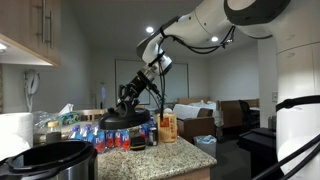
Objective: Put the black lid on the rice cooker then remove it and place it on the counter.
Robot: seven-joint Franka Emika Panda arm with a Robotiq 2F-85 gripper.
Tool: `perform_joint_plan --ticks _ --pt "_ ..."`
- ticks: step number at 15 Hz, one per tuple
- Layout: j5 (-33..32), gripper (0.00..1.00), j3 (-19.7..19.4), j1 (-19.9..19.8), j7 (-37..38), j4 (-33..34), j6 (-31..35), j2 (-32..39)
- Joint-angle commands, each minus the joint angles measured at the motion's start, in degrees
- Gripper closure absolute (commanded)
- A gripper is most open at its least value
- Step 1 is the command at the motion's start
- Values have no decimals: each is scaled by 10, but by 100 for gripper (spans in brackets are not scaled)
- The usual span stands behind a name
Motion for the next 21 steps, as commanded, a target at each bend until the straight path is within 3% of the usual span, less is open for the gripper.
perform_joint_plan --ticks 1,2,14,21 --pt "-13 100 -23 -3 20 -56 28 -67" --pt "-7 100 -24 4 2 -24 7 -21" --pt "-7 100 -33 -2 3 -33 13 13" --pt "16 100 -62 -25 1 -55 89 37"
